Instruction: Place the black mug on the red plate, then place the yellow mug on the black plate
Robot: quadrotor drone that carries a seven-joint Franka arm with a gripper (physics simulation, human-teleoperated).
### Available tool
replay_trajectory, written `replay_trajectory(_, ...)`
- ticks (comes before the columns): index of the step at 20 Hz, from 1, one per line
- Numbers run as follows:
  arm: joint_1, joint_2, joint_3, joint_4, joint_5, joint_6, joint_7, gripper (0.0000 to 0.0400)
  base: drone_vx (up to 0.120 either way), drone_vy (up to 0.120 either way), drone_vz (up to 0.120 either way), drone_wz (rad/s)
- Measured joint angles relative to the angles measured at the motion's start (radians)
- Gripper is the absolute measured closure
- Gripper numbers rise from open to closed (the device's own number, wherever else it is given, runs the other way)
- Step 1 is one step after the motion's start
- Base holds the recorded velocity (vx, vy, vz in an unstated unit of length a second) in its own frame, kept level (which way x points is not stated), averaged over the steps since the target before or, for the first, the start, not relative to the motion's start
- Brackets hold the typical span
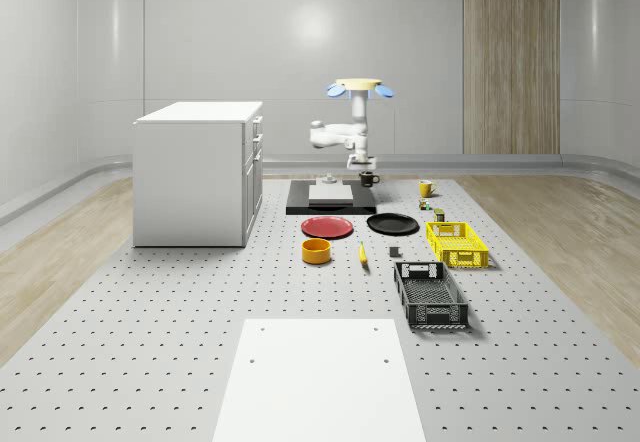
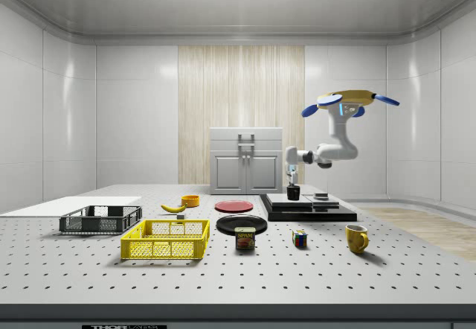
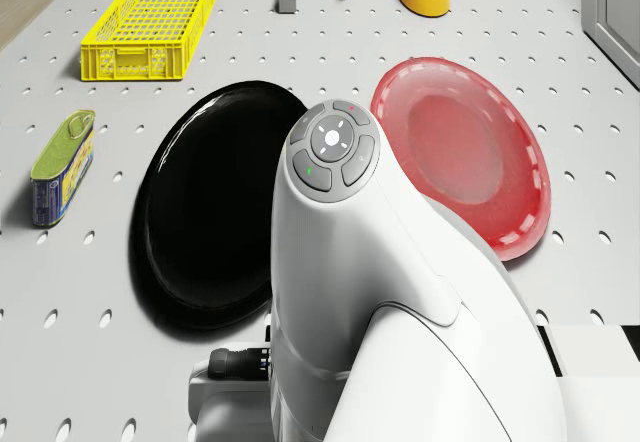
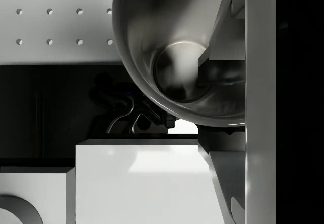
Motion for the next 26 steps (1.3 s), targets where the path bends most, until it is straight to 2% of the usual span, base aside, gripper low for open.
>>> replay_trajectory(26, -0.008, -0.052, 0.005, 0.001, 0.021, 0.048, 0.006, 0.029, 0.12, -0.12, 0.0, 0.0)
